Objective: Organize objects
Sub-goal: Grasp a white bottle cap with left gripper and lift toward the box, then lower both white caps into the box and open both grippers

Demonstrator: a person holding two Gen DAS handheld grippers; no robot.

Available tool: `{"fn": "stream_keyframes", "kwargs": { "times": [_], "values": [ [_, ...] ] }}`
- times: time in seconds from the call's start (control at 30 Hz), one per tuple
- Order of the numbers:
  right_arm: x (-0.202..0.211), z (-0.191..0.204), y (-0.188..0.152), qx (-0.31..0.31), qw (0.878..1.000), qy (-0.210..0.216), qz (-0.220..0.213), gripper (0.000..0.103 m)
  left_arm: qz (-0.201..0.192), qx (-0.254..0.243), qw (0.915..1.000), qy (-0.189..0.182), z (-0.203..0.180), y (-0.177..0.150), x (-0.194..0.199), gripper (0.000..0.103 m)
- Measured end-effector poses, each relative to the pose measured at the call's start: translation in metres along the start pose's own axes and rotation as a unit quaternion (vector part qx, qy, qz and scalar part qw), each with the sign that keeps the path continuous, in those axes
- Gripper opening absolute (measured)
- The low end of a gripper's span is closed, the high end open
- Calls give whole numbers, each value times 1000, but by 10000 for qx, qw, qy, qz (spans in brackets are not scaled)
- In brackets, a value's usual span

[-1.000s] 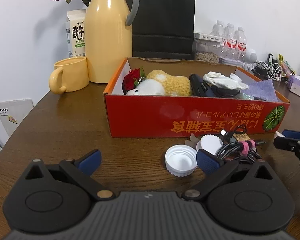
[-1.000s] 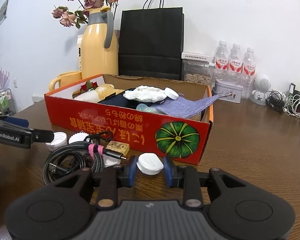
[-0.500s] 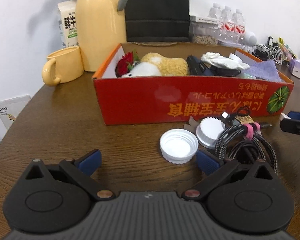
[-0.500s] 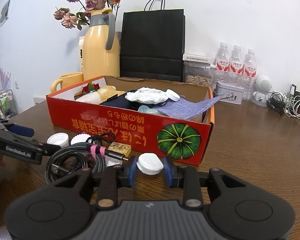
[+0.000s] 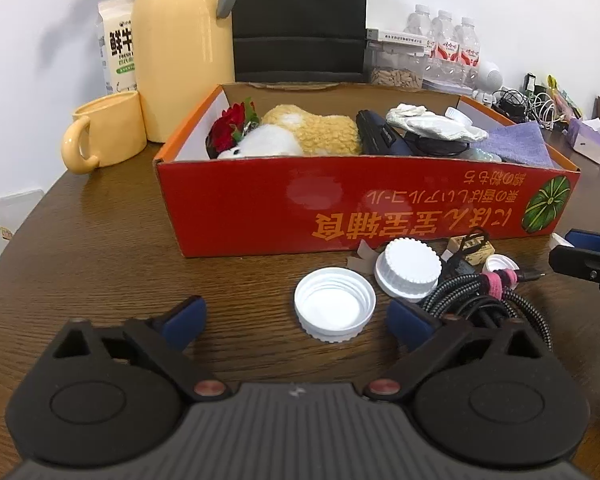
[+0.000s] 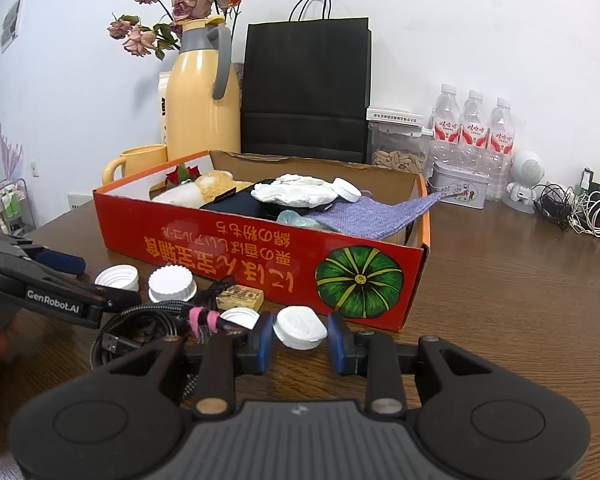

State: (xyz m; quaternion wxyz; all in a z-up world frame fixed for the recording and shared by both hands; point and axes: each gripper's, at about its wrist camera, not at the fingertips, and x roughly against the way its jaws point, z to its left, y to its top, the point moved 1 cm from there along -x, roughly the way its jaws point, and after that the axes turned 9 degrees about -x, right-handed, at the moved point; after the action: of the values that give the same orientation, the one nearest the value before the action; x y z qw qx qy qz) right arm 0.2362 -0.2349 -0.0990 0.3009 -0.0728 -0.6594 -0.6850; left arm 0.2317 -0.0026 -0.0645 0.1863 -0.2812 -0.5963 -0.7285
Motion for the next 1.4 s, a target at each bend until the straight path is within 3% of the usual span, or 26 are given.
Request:
{"fn": "stream_keyframes", "kwargs": {
  "times": [0.07, 0.1, 0.13, 0.33, 0.73, 1.03, 1.2, 1.4],
  "values": [
    [0, 0, 0, 1, 10000, -1, -1, 28, -120, -44, 9999, 10, -2, -1, 5, 65],
    [0, 0, 0, 1, 10000, 1, 2, 28, -178, -82, 9998, -9, -3, -2, 8, 43],
    [0, 0, 0, 2, 10000, 0, 1, 28, -225, -134, 9997, -32, -4, -2, 10, 41],
    [0, 1, 0, 9, 10000, 2, -14, 28, -433, -254, 9987, -29, -10, -4, 20, 41],
    [13, 3, 15, -28, 9992, 88, -397, 28, -824, 165, 9965, -1, 5, 15, 39, 41],
    [6, 26, 66, 284, 9964, 311, -735, 28, -1392, 129, 9901, 77, 6, 67, 49, 41],
    [-18, 32, 103, 239, 9948, 259, -952, 28, -1604, 381, 9862, 145, 11, 98, 38, 41],
    [-61, 26, 135, -135, 9956, 204, -907, 28, -1680, 780, 9825, 187, 19, 128, 11, 41]
  ]
}}
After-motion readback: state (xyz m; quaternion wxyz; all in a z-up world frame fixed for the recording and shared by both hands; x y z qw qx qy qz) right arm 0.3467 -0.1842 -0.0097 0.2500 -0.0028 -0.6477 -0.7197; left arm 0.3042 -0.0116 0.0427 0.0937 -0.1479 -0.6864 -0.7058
